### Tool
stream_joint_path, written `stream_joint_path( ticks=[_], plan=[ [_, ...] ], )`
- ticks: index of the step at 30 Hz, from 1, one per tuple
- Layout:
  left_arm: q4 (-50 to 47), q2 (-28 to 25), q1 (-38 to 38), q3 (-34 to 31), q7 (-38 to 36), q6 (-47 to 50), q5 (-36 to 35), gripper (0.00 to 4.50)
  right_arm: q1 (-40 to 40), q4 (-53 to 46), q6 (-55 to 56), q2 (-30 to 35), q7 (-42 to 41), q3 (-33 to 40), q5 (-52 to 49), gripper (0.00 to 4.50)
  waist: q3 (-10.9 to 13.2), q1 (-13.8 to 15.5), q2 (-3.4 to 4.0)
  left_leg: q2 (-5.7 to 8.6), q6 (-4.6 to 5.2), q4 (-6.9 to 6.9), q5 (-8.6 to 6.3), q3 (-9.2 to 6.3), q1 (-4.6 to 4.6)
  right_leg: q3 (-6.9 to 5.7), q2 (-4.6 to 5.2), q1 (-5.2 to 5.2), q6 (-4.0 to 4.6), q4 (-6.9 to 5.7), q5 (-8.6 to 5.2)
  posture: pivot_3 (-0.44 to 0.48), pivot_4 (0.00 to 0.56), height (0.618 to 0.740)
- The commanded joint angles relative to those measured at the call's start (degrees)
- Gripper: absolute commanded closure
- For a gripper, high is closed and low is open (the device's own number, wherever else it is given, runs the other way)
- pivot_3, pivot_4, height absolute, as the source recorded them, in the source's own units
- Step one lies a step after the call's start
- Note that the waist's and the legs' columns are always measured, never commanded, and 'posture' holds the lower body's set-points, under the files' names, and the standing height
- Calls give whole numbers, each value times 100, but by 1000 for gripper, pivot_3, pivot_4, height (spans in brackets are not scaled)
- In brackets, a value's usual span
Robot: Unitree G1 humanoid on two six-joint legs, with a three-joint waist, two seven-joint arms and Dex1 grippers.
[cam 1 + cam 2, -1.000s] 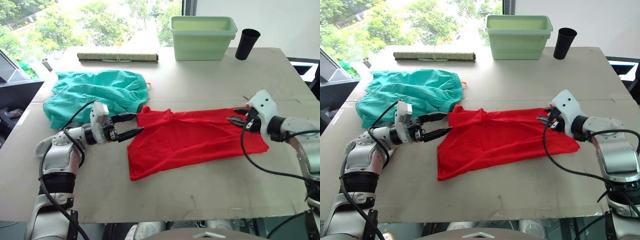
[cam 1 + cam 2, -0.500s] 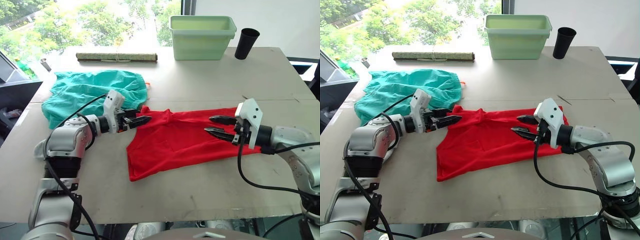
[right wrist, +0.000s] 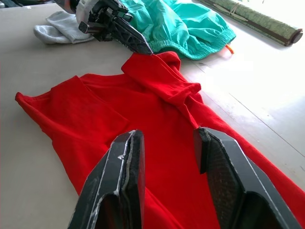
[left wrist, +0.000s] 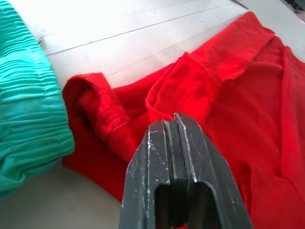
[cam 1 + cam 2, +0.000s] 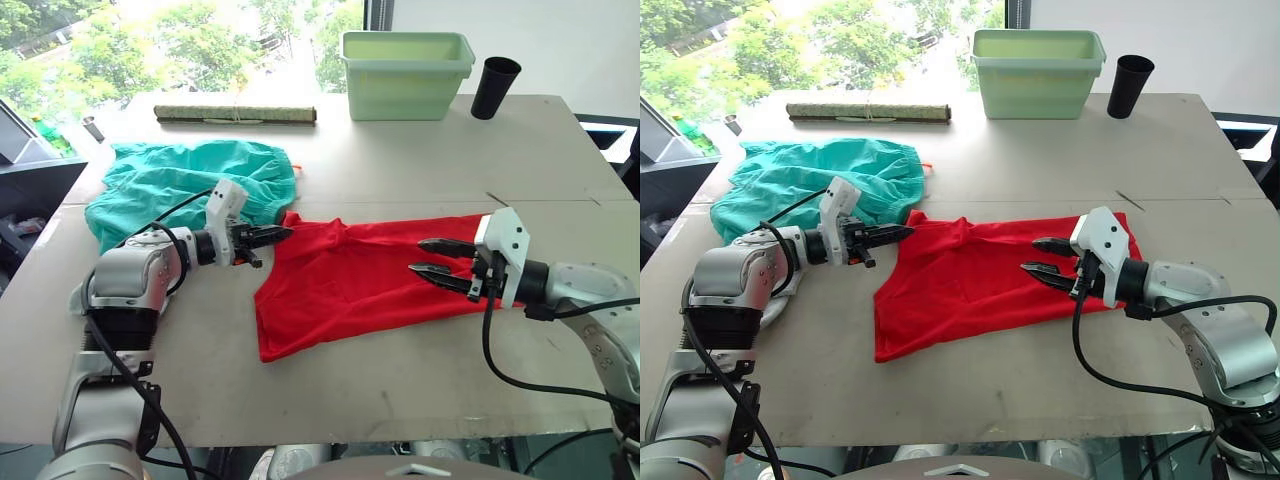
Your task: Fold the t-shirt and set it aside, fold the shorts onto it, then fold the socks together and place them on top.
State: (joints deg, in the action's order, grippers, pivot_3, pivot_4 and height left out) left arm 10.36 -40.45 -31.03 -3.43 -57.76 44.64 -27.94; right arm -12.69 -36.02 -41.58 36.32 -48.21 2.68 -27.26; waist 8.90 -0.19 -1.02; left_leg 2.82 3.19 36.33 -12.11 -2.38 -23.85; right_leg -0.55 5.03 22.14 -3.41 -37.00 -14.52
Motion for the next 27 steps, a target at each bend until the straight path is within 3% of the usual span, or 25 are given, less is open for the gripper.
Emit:
stream_joint_path(
  ticks=[1,7,11,14,17,21,22,23,24,25,26,27],
  plan=[
    [-159,-128,3,-15,-303,-537,92,4404,-51,-225,146,99,66,86,-125,2721,0,6,0,0,0,0,0,0,0,0,0,0,1,1,0,0,150,731],
    [-516,-243,371,-23,-1438,-1987,68,4404,-73,-162,175,203,99,85,-185,2721,0,15,0,-2,0,-5,-1,0,-4,1,6,1,10,11,-5,0,150,731],
    [-601,-681,902,414,-2420,-3318,617,4404,-82,-127,149,287,110,60,-223,2721,0,-3,1,-2,0,-16,-1,2,-4,4,10,2,19,22,-10,0,150,731],
    [-289,-905,1178,605,-2709,-4171,1042,4404,-87,-109,100,323,146,44,-256,2721,0,-2,2,-3,0,-21,-1,3,-4,4,13,3,26,23,-14,0,150,731],
    [83,-823,1098,496,-2273,-4339,1257,4404,-74,-81,98,371,159,34,-265,2721,1,8,2,-3,1,-22,-2,3,-5,4,16,3,26,25,-14,0,150,731],
    [597,-683,770,304,-1701,-4671,1439,3024,-98,-3,29,389,262,23,-261,2721,1,89,1,-3,2,-16,-2,3,-9,-1,15,4,25,25,-14,0,150,731],
    [690,-651,719,267,-1545,-4764,1489,2906,-106,17,13,396,288,11,-244,2721,1,99,1,-2,2,-15,-2,3,-9,-1,15,4,24,25,-13,0,150,731],
    [688,-624,693,216,-1502,-4621,1386,2243,-111,46,-27,407,337,-7,-217,2721,1,100,1,-1,3,-15,-2,3,-10,-1,15,4,21,25,-11,0,150,731],
    [556,-552,665,99,-1436,-4255,1128,2139,-171,192,-130,407,543,-59,-47,2721,1,96,1,-1,3,-14,-2,3,-10,-1,14,4,12,25,-6,0,150,731],
    [445,-501,651,18,-1404,-3975,936,1515,-217,296,-207,407,697,-97,73,2721,1,93,1,-1,4,-14,-2,3,-10,-1,13,4,9,24,-5,0,150,731],
    [30,-396,651,-140,-1321,-3191,340,1256,-378,612,-287,381,1030,-172,378,2721,1,91,1,-1,4,-14,-2,3,-10,-1,13,5,7,24,-4,0,150,731],
    [-354,-304,666,-241,-1226,-2582,-115,1256,-542,900,-402,356,1295,-223,592,2721,2,88,0,-1,4,-12,-2,3,-10,-2,11,5,7,23,-3,0,150,731]
  ],
)
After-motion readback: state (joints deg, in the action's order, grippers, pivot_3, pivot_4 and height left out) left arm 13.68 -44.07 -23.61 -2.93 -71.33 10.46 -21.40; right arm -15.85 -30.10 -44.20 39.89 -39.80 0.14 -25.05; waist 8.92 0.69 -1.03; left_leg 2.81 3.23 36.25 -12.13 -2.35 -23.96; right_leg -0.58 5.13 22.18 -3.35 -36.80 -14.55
